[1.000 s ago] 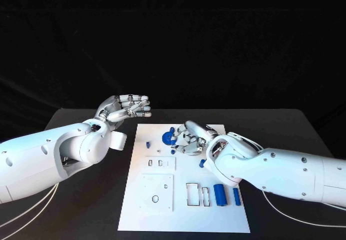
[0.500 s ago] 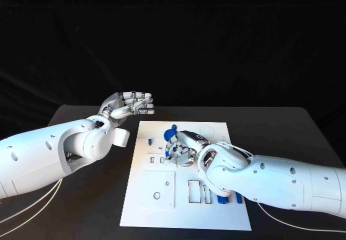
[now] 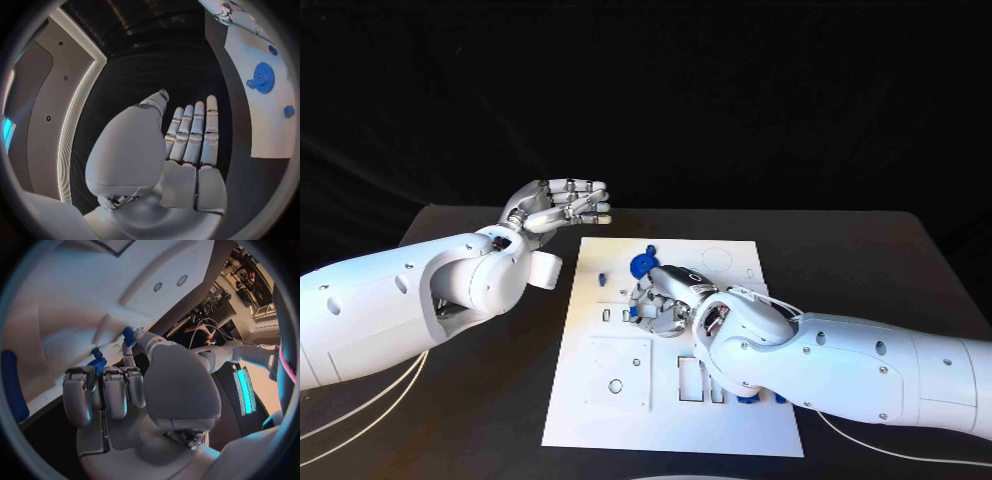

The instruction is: Assemble the parts on the task board

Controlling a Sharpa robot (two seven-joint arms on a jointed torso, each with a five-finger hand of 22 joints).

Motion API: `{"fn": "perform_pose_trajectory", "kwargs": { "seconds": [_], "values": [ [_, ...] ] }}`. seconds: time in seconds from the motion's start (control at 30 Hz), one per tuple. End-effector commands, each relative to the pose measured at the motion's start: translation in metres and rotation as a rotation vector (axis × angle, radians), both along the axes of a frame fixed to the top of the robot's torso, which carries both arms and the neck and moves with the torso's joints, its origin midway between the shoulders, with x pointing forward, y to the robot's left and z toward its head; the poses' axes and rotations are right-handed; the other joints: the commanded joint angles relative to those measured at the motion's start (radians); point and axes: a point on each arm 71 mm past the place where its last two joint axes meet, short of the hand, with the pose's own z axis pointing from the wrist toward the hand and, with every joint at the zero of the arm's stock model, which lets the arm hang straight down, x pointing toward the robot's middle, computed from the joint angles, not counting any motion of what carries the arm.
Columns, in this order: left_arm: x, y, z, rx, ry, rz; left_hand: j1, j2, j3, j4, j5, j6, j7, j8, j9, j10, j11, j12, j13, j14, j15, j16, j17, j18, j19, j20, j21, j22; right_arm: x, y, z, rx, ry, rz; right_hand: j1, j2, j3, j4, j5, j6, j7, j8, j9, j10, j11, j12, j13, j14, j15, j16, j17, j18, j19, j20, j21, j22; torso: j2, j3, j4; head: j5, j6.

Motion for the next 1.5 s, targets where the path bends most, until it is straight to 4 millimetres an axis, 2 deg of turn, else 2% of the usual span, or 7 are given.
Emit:
{"fn": "perform_pose_trajectory", "kwargs": {
  "seconds": [0.03, 0.37, 0.87, 1.1, 1.37, 1.47, 1.5],
  "values": [
    [-0.0007, -0.002, 0.0009, -0.011, -0.002, -0.019, 0.006, 0.006, 0.0, -0.003, -0.005, 0.002, 0.013, -0.003, 0.001, 0.008, -0.001, -0.002, 0.002, 0.003, 0.001, -0.007, 0.002, 0.01, -0.008, 0.002, -0.005, -0.001, -0.0005, 0.0007, -0.0019, -0.032, -0.007, 0.014, -0.013, -0.001, 0.004, -0.002, 0.002, 0.008, -0.008, 0.009, 0.023, 0.065, -0.007, -0.005, 0.211, 0.096, -0.006, 0.0, 0.21, -0.009, 0.074, -0.005, 0.005, 0.23, 0.0, -0.0001, 0.0008, 0.0, -0.002],
    [-0.0007, -0.0011, 0.0008, -0.01, -0.001, -0.017, 0.006, 0.006, 0.0, -0.003, -0.005, 0.002, 0.013, -0.003, 0.001, 0.008, -0.001, -0.002, 0.002, 0.003, 0.001, -0.007, 0.002, 0.01, -0.008, 0.002, -0.005, -0.001, 0.0012, -0.0009, -0.0039, -0.048, -0.011, 0.008, -0.024, -0.013, 0.005, -0.004, 0.002, 0.004, -0.007, 0.008, 0.023, 0.063, -0.006, -0.009, 0.208, 0.095, -0.006, -0.001, 0.207, -0.009, 0.074, -0.005, 0.005, 0.23, -0.001, 0.0005, -0.0003, 0.001, 0.0],
    [-0.0009, -0.0002, 0.0008, -0.009, 0.001, -0.016, 0.006, 0.006, 0.0, -0.003, -0.005, 0.002, 0.013, -0.003, 0.001, 0.008, -0.001, -0.002, 0.002, 0.003, 0.001, -0.007, 0.002, 0.01, -0.008, 0.002, -0.005, -0.001, 0.0016, 0.0002, -0.0049, -0.052, -0.012, 0.019, -0.06, -0.057, -0.01, -0.006, 0.0, -0.014, 0.002, 0.002, 0.021, 0.058, 0.002, -0.017, 0.202, 0.094, 0.0, -0.003, 0.202, -0.009, 0.073, 0.0, 0.003, 0.229, -0.001, -0.0007, -0.0007, 0.0, 0.0],
    [-0.0009, 0.0007, 0.0008, -0.008, 0.002, -0.015, 0.006, 0.006, 0.0, -0.003, -0.005, 0.002, 0.013, -0.003, 0.001, 0.008, -0.001, -0.002, 0.002, 0.003, 0.001, -0.007, 0.002, 0.01, -0.008, 0.002, -0.005, -0.001, 0.0017, 0.0012, -0.0041, -0.04, -0.021, 0.021, -0.073, -0.075, -0.029, -0.007, 0.001, -0.044, 0.014, -0.013, 0.014, 0.049, 0.011, -0.03, 0.192, 0.093, 0.008, -0.005, 0.197, -0.007, 0.068, 0.006, -0.003, 0.225, -0.001, -0.0007, 0.0003, 0.0, 0.001],
    [-0.0009, 0.0013, 0.0007, -0.007, 0.002, -0.013, 0.006, 0.006, 0.0, -0.003, -0.005, 0.002, 0.013, -0.003, 0.001, 0.008, -0.001, -0.002, 0.002, 0.003, 0.001, -0.007, 0.002, 0.01, -0.008, 0.002, -0.005, -0.001, 0.0012, 0.0022, -0.0025, -0.02, -0.035, 0.025, -0.077, -0.086, -0.062, -0.006, 0.002, -0.089, 0.029, -0.04, 0.002, 0.035, 0.026, -0.05, 0.177, 0.092, 0.021, -0.006, 0.193, -0.005, 0.063, 0.018, -0.01, 0.221, -0.001, -0.0003, -0.0003, 0.004, 0.003],
    [-0.0009, 0.0016, 0.0008, -0.007, 0.002, -0.013, 0.006, 0.006, 0.0, -0.003, -0.005, 0.002, 0.013, -0.003, 0.001, 0.008, -0.001, -0.002, 0.002, 0.003, 0.001, -0.007, 0.002, 0.01, -0.008, 0.002, -0.005, -0.001, 0.0011, 0.0015, -0.0013, -0.006, -0.045, 0.023, -0.079, -0.087, -0.099, 0.0, 0.002, -0.11, 0.036, -0.052, -0.004, 0.023, 0.033, -0.067, 0.164, 0.091, 0.027, -0.008, 0.19, -0.004, 0.06, 0.025, -0.015, 0.218, -0.001, -0.0004, -0.001, 0.005, 0.004],
    [-0.0009, 0.0017, 0.0008, -0.007, 0.001, -0.012, 0.006, 0.006, 0.0, -0.003, -0.005, 0.002, 0.013, -0.003, 0.001, 0.008, -0.001, -0.002, 0.002, 0.003, 0.001, -0.007, 0.002, 0.01, -0.008, 0.002, -0.005, -0.001, 0.0008, 0.0011, -0.0008, -0.001, -0.049, 0.023, -0.079, -0.087, -0.13, 0.006, 0.002, -0.119, 0.039, -0.057, -0.006, 0.015, 0.036, -0.077, 0.155, 0.09, 0.03, -0.009, 0.187, -0.002, 0.057, 0.028, -0.019, 0.215, -0.001, 0.0001, -0.001, 0.005, 0.005]
  ]
}}
